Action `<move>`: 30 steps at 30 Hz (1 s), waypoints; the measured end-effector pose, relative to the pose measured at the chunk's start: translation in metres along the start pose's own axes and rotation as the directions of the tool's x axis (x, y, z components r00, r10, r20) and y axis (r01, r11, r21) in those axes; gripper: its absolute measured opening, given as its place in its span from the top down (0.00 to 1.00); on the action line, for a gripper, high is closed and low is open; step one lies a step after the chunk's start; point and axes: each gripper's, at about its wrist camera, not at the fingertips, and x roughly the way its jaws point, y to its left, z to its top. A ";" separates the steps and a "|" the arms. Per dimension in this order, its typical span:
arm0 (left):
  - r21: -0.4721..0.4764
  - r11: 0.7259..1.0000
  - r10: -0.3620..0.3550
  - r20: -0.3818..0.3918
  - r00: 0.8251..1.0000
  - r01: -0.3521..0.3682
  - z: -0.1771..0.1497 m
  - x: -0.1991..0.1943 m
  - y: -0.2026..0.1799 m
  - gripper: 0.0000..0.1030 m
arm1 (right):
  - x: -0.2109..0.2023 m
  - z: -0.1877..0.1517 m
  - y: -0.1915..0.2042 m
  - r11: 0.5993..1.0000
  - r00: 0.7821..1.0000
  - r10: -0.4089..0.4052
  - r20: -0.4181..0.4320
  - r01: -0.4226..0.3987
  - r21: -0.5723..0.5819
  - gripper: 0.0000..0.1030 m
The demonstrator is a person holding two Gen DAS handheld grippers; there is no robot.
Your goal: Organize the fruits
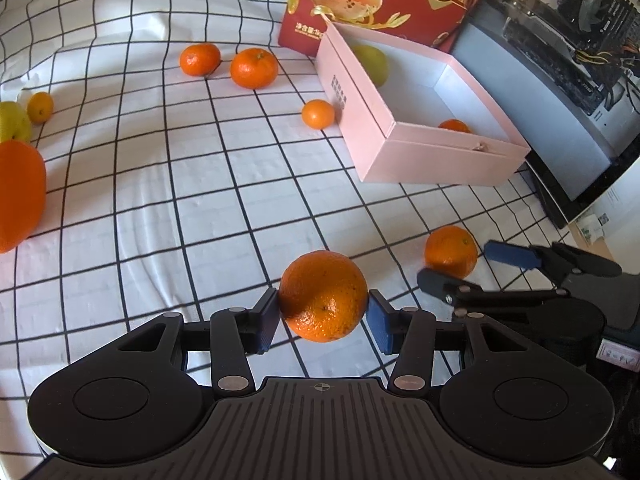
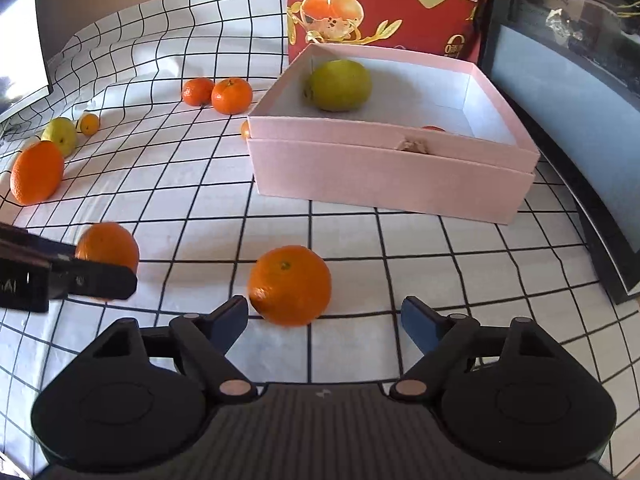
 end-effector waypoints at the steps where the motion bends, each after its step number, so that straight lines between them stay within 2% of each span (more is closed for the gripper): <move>1: -0.003 1.000 0.000 -0.004 1.000 0.000 -0.001 0.000 0.000 0.49 | 0.000 0.001 0.000 1.000 1.000 0.004 0.002 -0.004 -0.001 0.19; 6: -0.014 1.000 -0.006 -0.018 1.000 0.006 -0.003 0.001 0.001 0.49 | 0.003 0.006 0.005 1.000 1.000 0.020 0.014 -0.020 -0.006 0.23; 9: -0.018 1.000 -0.008 -0.020 1.000 0.008 -0.003 0.001 0.001 0.49 | 0.007 0.007 0.006 1.000 1.000 0.019 0.010 -0.019 -0.007 0.32; 11: -0.020 1.000 -0.010 -0.020 1.000 0.010 -0.003 0.001 0.001 0.49 | 0.006 0.006 0.005 1.000 1.000 0.021 0.014 -0.021 -0.014 0.41; 16: -0.016 1.000 -0.017 -0.025 1.000 0.016 -0.002 0.003 -0.001 0.49 | -0.001 0.004 0.003 0.997 0.998 0.069 0.014 -0.069 -0.021 0.59; 23: 0.004 0.999 -0.047 -0.035 0.998 0.047 0.002 0.008 -0.011 0.49 | -0.014 -0.001 -0.004 0.999 0.999 0.038 0.012 -0.038 -0.032 0.60; 30: 0.032 0.996 -0.081 0.038 0.996 0.079 0.038 0.000 -0.031 0.49 | -0.031 0.013 -0.037 1.000 0.998 -0.029 0.054 0.029 0.005 0.60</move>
